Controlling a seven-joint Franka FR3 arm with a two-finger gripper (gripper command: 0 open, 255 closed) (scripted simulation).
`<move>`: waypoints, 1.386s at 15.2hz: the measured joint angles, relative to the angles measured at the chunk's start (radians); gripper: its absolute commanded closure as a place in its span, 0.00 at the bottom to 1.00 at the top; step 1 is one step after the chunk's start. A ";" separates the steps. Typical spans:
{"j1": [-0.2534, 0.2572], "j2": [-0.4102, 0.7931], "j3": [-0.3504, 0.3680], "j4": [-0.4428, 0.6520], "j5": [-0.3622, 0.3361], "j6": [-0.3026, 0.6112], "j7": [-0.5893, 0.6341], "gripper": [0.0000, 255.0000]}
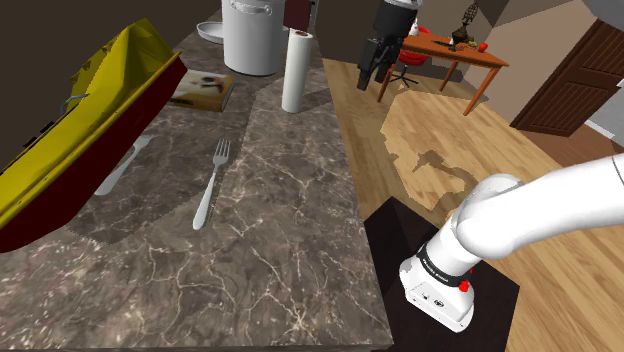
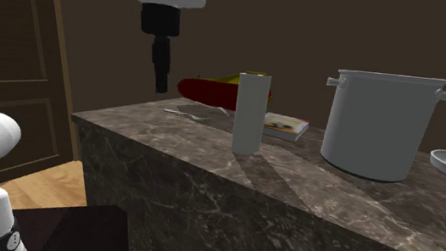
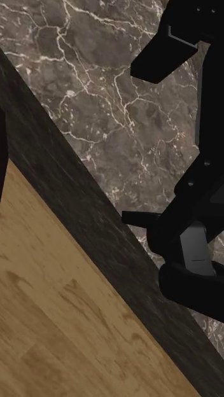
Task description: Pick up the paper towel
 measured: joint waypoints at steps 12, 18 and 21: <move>-0.006 0.459 0.071 0.541 -0.089 -0.015 0.110 0.00; 0.004 0.602 0.087 0.721 -0.133 -0.033 0.143 0.00; 0.003 0.585 0.085 0.658 -0.131 0.013 0.145 0.00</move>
